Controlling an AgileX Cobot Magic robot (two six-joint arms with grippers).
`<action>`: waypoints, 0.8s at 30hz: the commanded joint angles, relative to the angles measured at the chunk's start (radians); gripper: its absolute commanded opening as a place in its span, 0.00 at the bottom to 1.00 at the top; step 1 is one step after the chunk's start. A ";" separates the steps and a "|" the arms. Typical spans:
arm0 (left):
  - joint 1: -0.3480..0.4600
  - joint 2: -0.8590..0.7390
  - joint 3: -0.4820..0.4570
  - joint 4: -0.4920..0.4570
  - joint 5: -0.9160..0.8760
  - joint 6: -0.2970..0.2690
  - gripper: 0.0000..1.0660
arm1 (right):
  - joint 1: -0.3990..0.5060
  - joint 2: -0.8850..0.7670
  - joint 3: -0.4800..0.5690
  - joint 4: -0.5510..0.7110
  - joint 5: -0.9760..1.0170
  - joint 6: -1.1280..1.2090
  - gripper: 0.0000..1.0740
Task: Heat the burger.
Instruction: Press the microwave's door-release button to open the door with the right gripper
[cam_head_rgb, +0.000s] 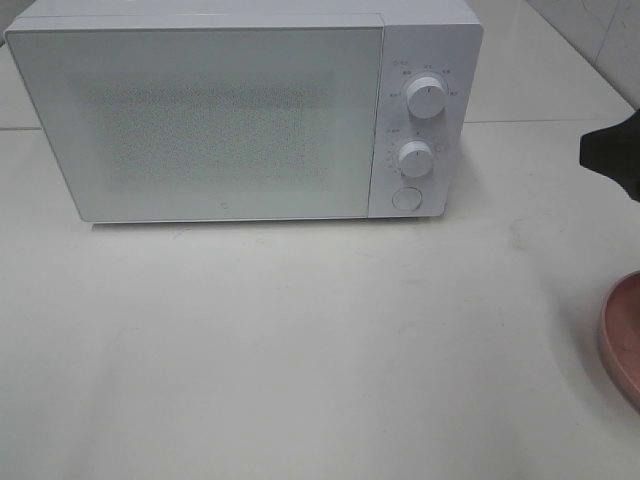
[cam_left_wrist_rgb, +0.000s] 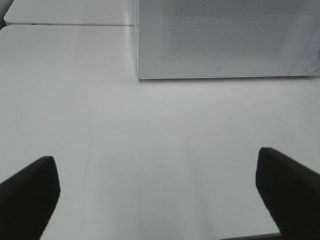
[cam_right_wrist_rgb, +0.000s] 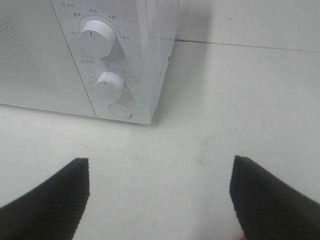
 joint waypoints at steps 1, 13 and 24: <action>-0.001 -0.016 0.000 -0.005 -0.006 0.000 0.94 | -0.003 0.039 -0.005 -0.001 -0.075 0.001 0.70; -0.001 -0.016 0.000 -0.005 -0.006 0.000 0.94 | -0.003 0.270 0.020 0.000 -0.381 0.001 0.70; -0.001 -0.016 0.000 -0.005 -0.006 0.000 0.94 | -0.002 0.459 0.123 0.059 -0.720 -0.032 0.70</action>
